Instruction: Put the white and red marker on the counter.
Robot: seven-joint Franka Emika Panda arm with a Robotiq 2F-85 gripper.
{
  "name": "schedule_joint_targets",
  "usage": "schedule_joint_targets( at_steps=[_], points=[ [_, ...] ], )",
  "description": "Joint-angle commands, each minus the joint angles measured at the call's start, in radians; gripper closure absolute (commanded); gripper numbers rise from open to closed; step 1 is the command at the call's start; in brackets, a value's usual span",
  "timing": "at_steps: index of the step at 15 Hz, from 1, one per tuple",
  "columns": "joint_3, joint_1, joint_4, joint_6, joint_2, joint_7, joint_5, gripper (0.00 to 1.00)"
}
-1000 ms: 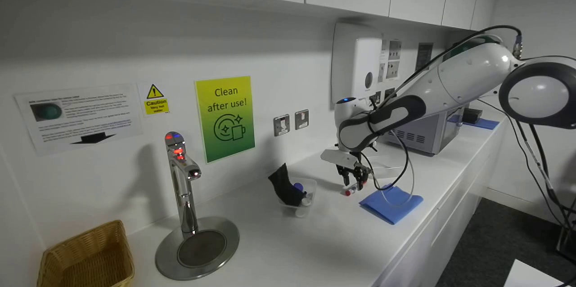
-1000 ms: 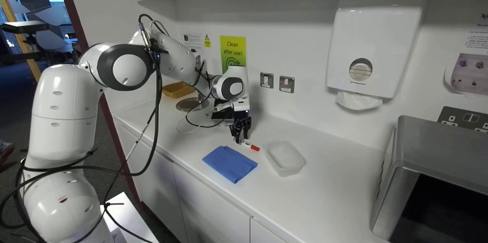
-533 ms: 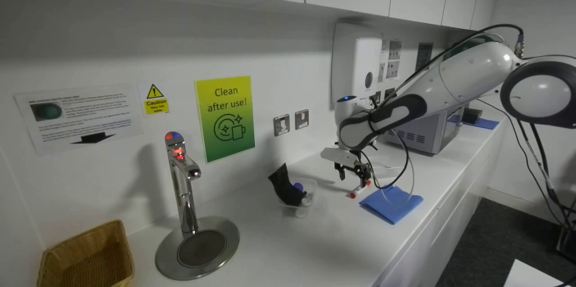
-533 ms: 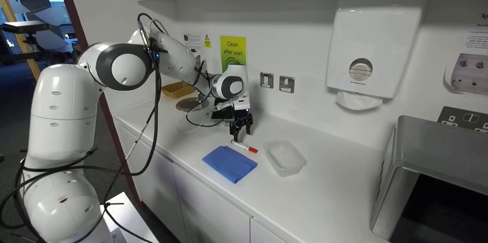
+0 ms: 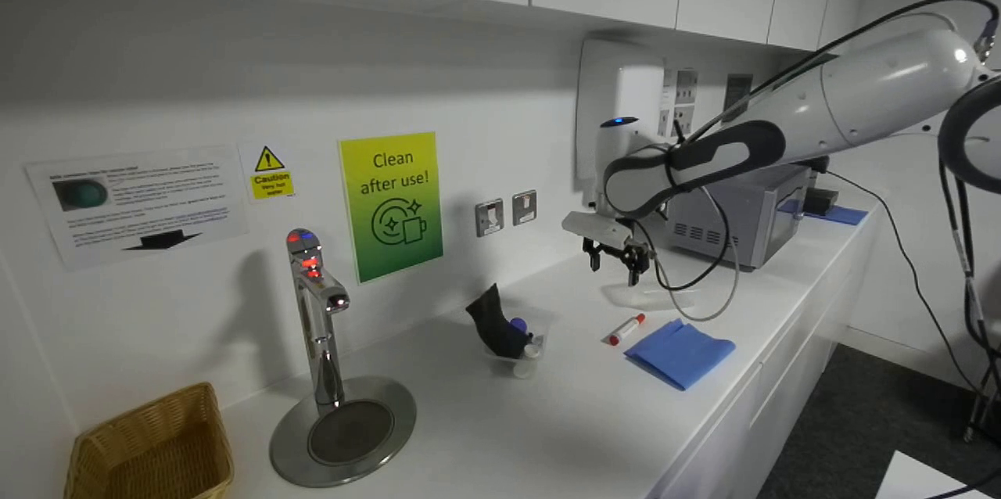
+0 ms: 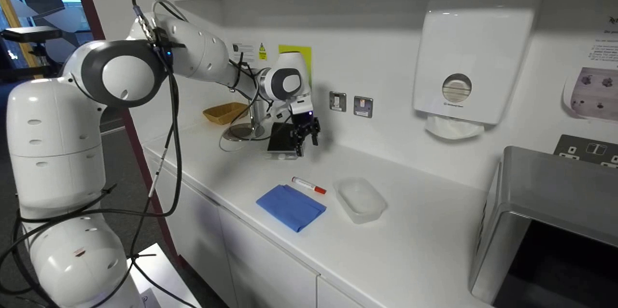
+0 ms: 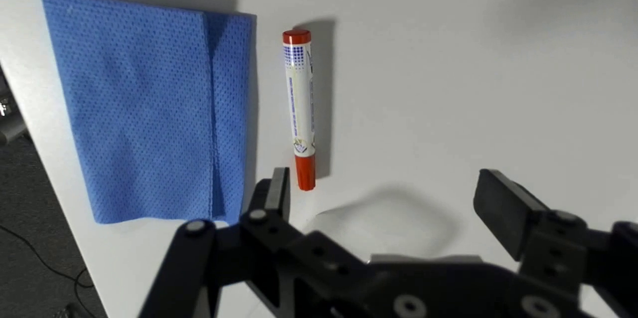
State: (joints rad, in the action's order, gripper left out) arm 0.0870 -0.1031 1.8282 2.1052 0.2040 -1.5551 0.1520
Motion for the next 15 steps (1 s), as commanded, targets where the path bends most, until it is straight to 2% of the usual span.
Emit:
schedule_joint_targets(
  at_steps=[1,8,11,15],
  points=[
    [-0.035,0.008,0.106,-0.052,-0.16,0.031,-0.003,0.0],
    [-0.103,0.026,0.258,-0.115,-0.37,0.016,0.016,0.0],
    [-0.118,0.035,0.289,-0.14,-0.404,0.035,-0.001,0.0],
    [-0.134,0.044,0.267,-0.13,-0.367,0.018,-0.002,0.0]
  ],
)
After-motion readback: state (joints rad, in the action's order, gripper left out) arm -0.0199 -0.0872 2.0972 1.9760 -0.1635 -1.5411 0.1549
